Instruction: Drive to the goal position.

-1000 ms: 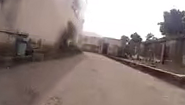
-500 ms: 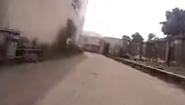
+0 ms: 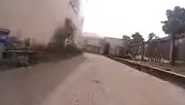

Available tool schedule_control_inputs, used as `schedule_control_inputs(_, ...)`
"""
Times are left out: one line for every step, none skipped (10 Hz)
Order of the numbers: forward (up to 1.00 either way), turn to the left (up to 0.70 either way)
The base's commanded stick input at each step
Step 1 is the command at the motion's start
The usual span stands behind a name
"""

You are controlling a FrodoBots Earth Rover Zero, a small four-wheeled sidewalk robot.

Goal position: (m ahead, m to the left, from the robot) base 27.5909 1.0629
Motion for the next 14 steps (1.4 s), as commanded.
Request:
schedule_control_inputs(1.00, 0.00)
schedule_control_inputs(1.00, 0.00)
schedule_control_inputs(1.00, 0.00)
schedule_control_inputs(1.00, 0.00)
schedule_control_inputs(1.00, 0.00)
schedule_control_inputs(1.00, 0.00)
schedule_control_inputs(1.00, 0.00)
schedule_control_inputs(1.00, 0.00)
schedule_control_inputs(1.00, 0.00)
schedule_control_inputs(1.00, 0.00)
schedule_control_inputs(1.00, 0.00)
schedule_control_inputs(1.00, 0.00)
schedule_control_inputs(1.00, 0.00)
schedule_control_inputs(1.00, 0.00)
